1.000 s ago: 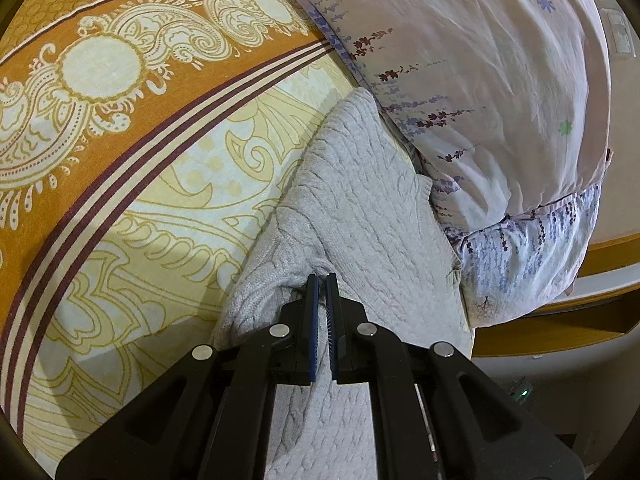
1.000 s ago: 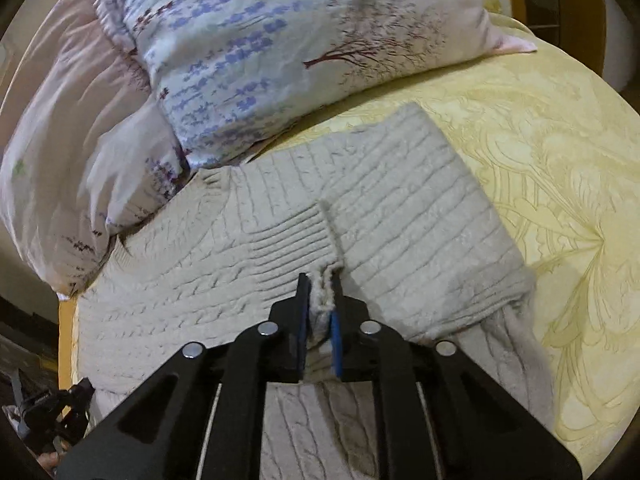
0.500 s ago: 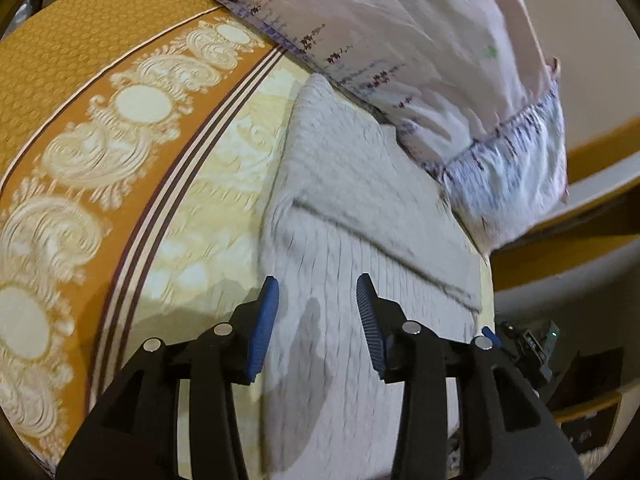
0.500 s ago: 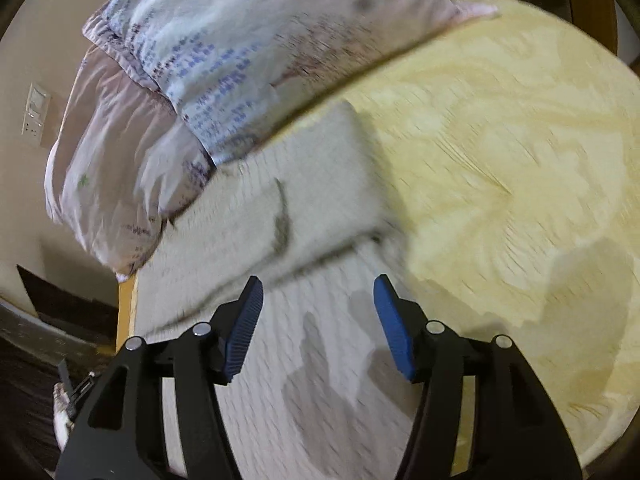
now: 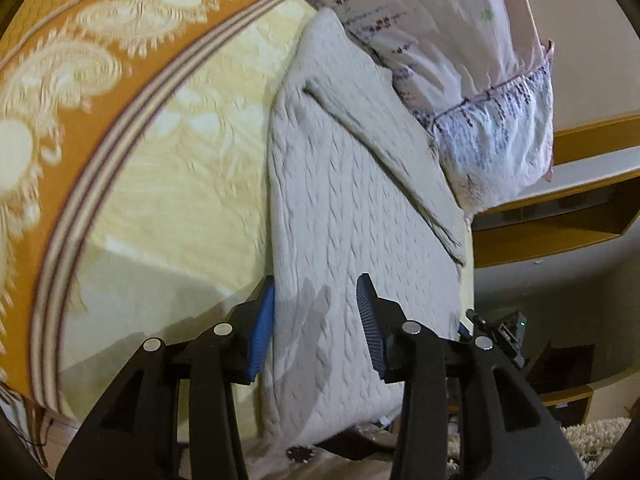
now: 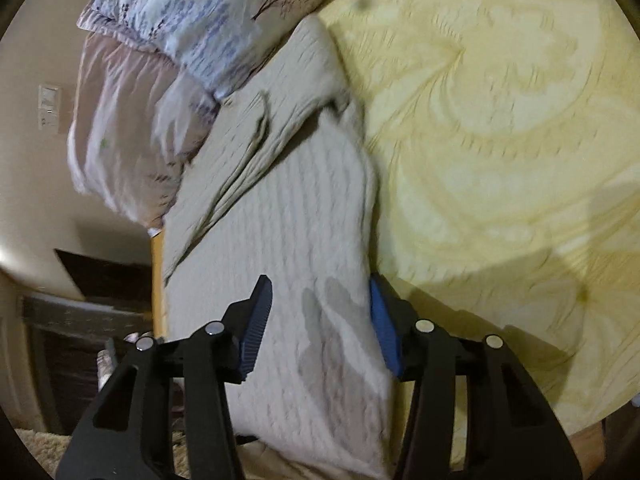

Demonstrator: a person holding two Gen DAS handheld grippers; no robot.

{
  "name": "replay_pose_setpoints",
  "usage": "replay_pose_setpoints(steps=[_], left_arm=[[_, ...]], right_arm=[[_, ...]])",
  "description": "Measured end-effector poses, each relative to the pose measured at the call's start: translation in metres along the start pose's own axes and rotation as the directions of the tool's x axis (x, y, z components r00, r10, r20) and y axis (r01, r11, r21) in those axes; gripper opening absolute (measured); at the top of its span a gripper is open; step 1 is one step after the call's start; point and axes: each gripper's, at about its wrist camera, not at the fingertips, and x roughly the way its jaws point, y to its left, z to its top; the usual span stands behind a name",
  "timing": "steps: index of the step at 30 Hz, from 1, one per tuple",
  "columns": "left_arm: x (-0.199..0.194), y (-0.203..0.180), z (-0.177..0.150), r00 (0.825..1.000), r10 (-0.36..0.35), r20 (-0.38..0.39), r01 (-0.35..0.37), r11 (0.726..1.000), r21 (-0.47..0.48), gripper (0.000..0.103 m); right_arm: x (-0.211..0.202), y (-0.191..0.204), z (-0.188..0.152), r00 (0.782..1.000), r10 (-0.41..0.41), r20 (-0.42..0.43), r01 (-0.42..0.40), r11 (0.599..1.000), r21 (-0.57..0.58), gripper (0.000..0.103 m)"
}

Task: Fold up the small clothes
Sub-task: 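Grasp the sweater hem with the left tool while the right tool grasps it too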

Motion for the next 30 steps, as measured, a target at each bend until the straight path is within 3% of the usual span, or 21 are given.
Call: replay_pose_setpoints(steps=[4, 7, 15, 19, 23, 24, 27, 30], left_arm=[[-0.002, -0.001, -0.019, 0.999, -0.040, -0.030, 0.039, 0.999, -0.006, 0.041], [-0.003, -0.002, -0.037, 0.995, -0.070, -0.066, 0.068, 0.997, -0.021, 0.041], [-0.003, -0.008, -0.072, 0.984, -0.098, -0.147, 0.092, 0.995, -0.044, 0.040], [-0.002, -0.010, -0.077, 0.982, -0.096, -0.160, 0.089, 0.995, -0.055, 0.037], [0.003, -0.014, -0.082, 0.979, -0.064, -0.194, 0.058, 0.998, -0.039, 0.025], [0.005, -0.016, -0.083, 0.978, -0.050, -0.202, 0.045, 0.999, -0.030, 0.024], [0.004, -0.017, -0.081, 0.979, -0.033, -0.203, 0.031, 0.999, -0.016, 0.011], [-0.001, -0.025, -0.076, 0.983, -0.036, -0.182, 0.040, 0.999, 0.014, 0.009]], right_arm=[[0.004, -0.007, -0.017, 0.992, 0.084, -0.089, -0.082, 0.996, 0.028, 0.039], [0.004, -0.010, -0.035, 0.977, 0.128, -0.172, -0.125, 0.992, 0.023, 0.037], [0.005, -0.012, -0.073, 0.925, 0.138, -0.355, -0.150, 0.989, -0.009, 0.026], [0.008, -0.012, -0.085, 0.910, 0.127, -0.395, -0.147, 0.989, -0.020, 0.025], [0.014, -0.006, -0.093, 0.900, 0.109, -0.423, -0.147, 0.987, -0.059, 0.015], [0.014, -0.002, -0.094, 0.900, 0.108, -0.423, -0.153, 0.985, -0.076, 0.010], [0.011, 0.008, -0.092, 0.904, 0.112, -0.412, -0.177, 0.976, -0.123, 0.008], [0.000, 0.017, -0.082, 0.920, 0.119, -0.375, -0.197, 0.964, -0.178, 0.008]])
